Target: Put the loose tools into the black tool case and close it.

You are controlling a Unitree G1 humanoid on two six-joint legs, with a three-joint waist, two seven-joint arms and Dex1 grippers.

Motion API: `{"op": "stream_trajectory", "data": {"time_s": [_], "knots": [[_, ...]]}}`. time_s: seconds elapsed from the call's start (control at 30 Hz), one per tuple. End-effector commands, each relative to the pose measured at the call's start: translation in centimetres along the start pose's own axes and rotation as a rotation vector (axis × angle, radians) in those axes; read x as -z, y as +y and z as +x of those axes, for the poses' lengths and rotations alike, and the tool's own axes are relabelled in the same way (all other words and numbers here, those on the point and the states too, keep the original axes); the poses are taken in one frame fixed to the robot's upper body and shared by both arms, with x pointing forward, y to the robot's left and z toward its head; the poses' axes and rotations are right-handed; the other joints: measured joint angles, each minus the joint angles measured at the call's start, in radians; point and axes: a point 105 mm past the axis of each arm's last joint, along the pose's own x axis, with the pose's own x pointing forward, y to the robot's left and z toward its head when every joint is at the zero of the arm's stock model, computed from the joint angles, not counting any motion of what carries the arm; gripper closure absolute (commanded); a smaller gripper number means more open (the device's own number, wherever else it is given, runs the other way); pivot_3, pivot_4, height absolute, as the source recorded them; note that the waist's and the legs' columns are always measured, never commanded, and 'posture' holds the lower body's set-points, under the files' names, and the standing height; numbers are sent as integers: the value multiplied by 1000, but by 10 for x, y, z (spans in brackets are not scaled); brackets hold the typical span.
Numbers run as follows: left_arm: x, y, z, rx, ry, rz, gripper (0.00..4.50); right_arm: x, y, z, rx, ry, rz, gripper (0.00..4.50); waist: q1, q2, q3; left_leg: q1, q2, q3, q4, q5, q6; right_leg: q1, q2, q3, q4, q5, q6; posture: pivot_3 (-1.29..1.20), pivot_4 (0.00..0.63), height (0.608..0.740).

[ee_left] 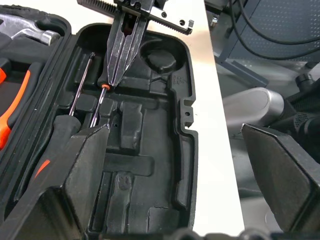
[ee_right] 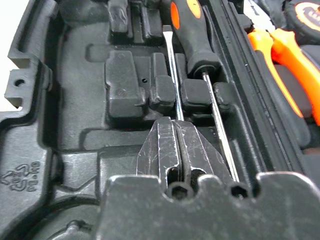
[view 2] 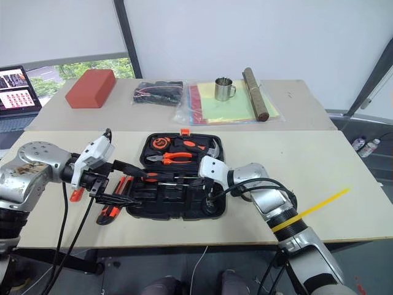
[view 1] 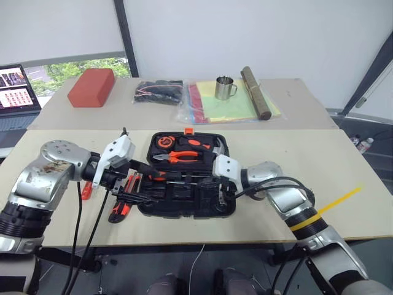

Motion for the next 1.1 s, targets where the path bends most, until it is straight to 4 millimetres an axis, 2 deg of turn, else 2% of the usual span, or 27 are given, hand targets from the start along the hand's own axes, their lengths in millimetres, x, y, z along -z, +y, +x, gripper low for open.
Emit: {"op": "stream_trajectory", "data": {"time_s": [0.03, 0.1, 0.2, 0.3, 0.43, 0.47, 0.53, 0.63, 0.67, 0.73, 0.83, 1.0, 1.1], "knots": [[-1, 4, -11, -97, -7, 8, 0, -1, -2, -3, 29, -30, 42, 4446, 0, 0, 0, 1, 0, 0, 0, 0, 0, 1, -3, 1, 1, 0, 0, 0, 150, 736], [5, 5, -20, -185, -28, -44, 0, -29, -8, -16, 53, -164, 77, 4446, 0, 0, 0, 2, 0, 0, 0, 0, -2, -1, -5, 2, 5, -1, -1, 0, 150, 736], [17, 1, -37, -326, -61, -135, 0, -55, -6, -37, 35, -282, 143, 4446, -1, 0, 1, 0, 0, 0, 0, 1, -1, -4, -7, 2, 8, 0, -5, 0, 150, 736], [31, -7, -54, -473, -77, -225, 0, -70, 2, -55, 3, -325, 170, 3719, -1, 0, 1, -4, 1, -1, 0, 0, -1, -8, -7, 1, 8, 0, -6, 0, 150, 736], [86, -31, -105, -839, -28, -429, 0, -82, 11, -81, -28, -349, 189, 2344, 0, 0, 1, -4, 1, -3, -3, 0, -1, -7, -8, 1, 6, 0, -6, 0, 150, 736], [94, -36, -112, -892, -22, -461, 0, -83, 13, -83, -31, -347, 192, 2020, 1, 0, 1, -4, 1, -3, -3, 0, -1, -7, -8, 0, 5, -1, -6, 0, 150, 736], [111, -46, -124, -993, -21, -516, 0, -84, 14, -86, -35, -342, 195, 1250, 4, 0, 1, -3, 1, -3, -3, -1, -3, -6, -8, 0, 5, -1, -6, 0, 150, 736], [131, -57, -129, -1054, 21, -569, 0, -84, 15, -87, -30, -339, 198, 253, 17, 0, 1, -1, 1, -3, -3, -5, -10, -4, -10, 0, 5, -1, -5, 0, 150, 736], [137, -54, -131, -1081, 46, -582, 0, -83, 15, -85, -27, -337, 200, 37, 22, 0, 1, 0, 0, -3, -3, -6, -12, -3, -10, 0, 5, -1, -5, 0, 150, 736], [142, -44, -134, -1125, 65, -602, 0, -82, 15, -83, -25, -333, 199, 37, 31, 0, 1, 0, 0, -3, -3, -6, -12, -4, -11, 0, 6, -1, -5, 0, 150, 736], [138, -19, -133, -1149, 20, -668, 0, -81, 14, -79, -12, -328, 185, 37, 46, -1, 1, 0, 0, -3, -2, -6, -12, -3, -12, -1, 7, 0, -6, 0, 150, 736], [139, 28, -109, -1126, 63, -738, 0, -82, 18, -77, -8, -328, 182, 37, 35, -4, -1, -1, -2, -3, -2, -6, -12, -3, -11, 0, 8, 2, -6, 0, 150, 736], [148, 40, -101, -1122, 127, -788, 0, -82, 20, -76, -3, -327, 180, 37, 25, -5, -1, -1, -2, -2, -2, -6, -12, -4, -8, -1, 7, 2, -6, 0, 150, 736]]}}
